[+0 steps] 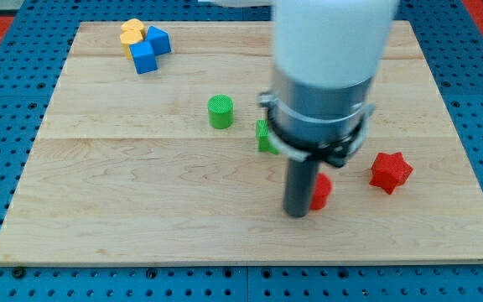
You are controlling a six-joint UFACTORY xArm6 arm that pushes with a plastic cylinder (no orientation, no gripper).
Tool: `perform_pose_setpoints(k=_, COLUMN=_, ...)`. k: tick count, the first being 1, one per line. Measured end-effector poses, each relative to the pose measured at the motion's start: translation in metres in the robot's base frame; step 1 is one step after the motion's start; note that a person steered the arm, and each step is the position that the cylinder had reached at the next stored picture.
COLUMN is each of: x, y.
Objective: Place the red circle at the left side of the red star
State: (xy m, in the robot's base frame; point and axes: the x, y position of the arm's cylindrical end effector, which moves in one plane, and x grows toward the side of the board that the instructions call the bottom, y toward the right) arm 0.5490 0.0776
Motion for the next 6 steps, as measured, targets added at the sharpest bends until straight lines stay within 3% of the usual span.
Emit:
perform_pose_setpoints(k=1, x=-0.01, y=0.047)
perform_pose_setpoints(k=2, x=-0.01, y=0.056)
perform_pose_setpoints(k=4, x=-0.015, y=0.001)
perform_pose_setpoints(k=6, x=-0.032, y=0.038)
